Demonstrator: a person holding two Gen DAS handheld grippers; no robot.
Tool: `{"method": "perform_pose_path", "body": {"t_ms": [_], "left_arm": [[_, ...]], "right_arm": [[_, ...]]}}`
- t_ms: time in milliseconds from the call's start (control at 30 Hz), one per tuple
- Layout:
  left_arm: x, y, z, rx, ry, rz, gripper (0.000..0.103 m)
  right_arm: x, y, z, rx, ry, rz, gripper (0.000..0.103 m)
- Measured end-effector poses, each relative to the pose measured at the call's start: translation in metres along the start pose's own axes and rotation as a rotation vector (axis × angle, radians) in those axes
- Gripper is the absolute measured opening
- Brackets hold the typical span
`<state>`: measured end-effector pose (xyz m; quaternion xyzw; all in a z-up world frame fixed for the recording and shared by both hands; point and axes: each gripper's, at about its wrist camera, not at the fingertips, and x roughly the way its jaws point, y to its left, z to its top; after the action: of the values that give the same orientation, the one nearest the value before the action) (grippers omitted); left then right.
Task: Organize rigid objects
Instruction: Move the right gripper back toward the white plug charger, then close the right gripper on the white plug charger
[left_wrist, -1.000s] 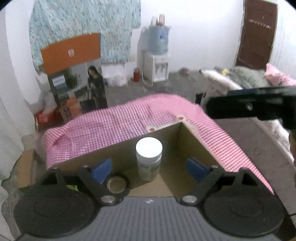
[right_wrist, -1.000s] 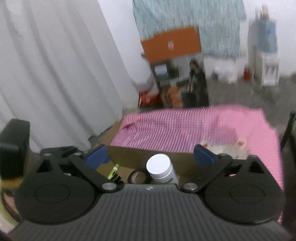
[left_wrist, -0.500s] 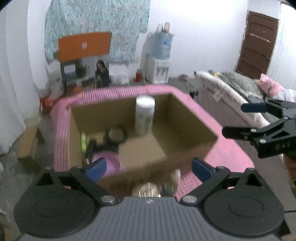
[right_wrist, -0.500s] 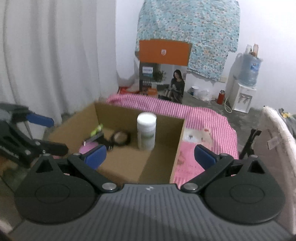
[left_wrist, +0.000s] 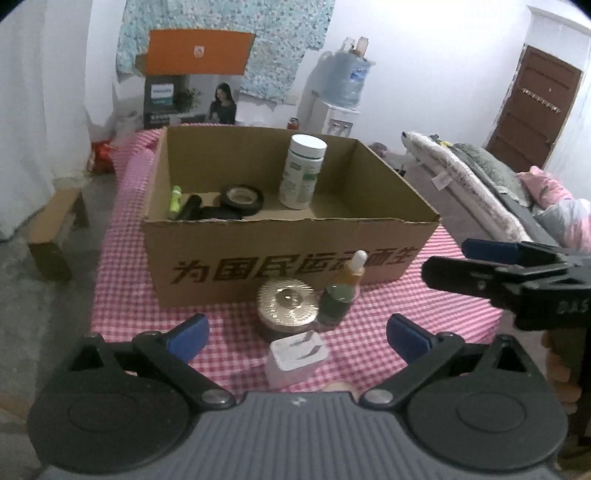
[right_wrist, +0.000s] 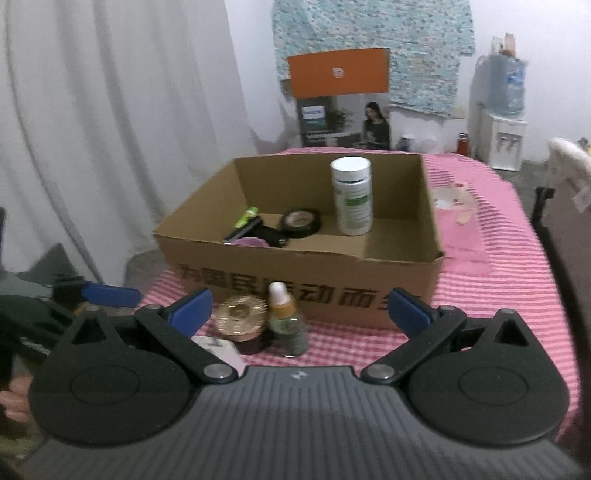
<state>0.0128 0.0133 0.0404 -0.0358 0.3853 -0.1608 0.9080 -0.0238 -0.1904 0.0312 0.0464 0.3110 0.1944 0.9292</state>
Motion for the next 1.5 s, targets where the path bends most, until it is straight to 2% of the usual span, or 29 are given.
{"method": "perform_pose_path", "body": {"t_ms": [67, 233, 400, 633, 767, 833, 1033, 1100, 1200, 1367, 1433, 1500], "left_arm": [[-0.003, -0.001, -0.003, 0.011, -0.019, 0.006, 0.103], [-0.002, 0.002, -0.012, -0.019, -0.031, -0.048, 0.103], [0.012, -0.003, -0.021, 0.008, 0.005, 0.028, 0.103], [0.035, -0.013, -0.024, 0.12, 0.06, 0.144, 0.101], [0.05, -0.015, -0.026, 0.171, 0.094, 0.163, 0.099], [0.056, -0.015, -0.026, 0.191, 0.103, 0.158, 0.093], [0.073, -0.011, -0.025, 0.182, 0.153, 0.115, 0.08], [0.076, -0.011, -0.025, 0.182, 0.162, 0.102, 0.075], [0.081, -0.012, -0.026, 0.186, 0.176, 0.087, 0.068], [0.084, -0.013, -0.027, 0.171, 0.188, 0.064, 0.056], [0.085, -0.013, -0.027, 0.165, 0.189, 0.057, 0.048], [0.085, -0.014, -0.027, 0.164, 0.19, 0.06, 0.048]], "right_arm": [[-0.003, -0.002, -0.001, 0.036, -0.005, 0.027, 0.102], [0.007, -0.013, -0.006, 0.169, 0.028, 0.113, 0.102], [0.024, -0.015, -0.019, 0.232, 0.092, 0.15, 0.102], [0.043, -0.009, -0.03, 0.227, 0.155, 0.165, 0.101], [0.06, -0.006, -0.032, 0.241, 0.207, 0.177, 0.1], [0.068, -0.007, -0.032, 0.26, 0.227, 0.184, 0.099], [0.089, -0.011, -0.033, 0.325, 0.276, 0.208, 0.086], [0.096, -0.012, -0.035, 0.351, 0.298, 0.218, 0.076], [0.105, -0.011, -0.038, 0.373, 0.326, 0.241, 0.066], [0.114, -0.006, -0.039, 0.378, 0.352, 0.257, 0.056], [0.117, -0.006, -0.039, 0.393, 0.359, 0.27, 0.054], [0.118, -0.007, -0.038, 0.404, 0.362, 0.281, 0.05]]}}
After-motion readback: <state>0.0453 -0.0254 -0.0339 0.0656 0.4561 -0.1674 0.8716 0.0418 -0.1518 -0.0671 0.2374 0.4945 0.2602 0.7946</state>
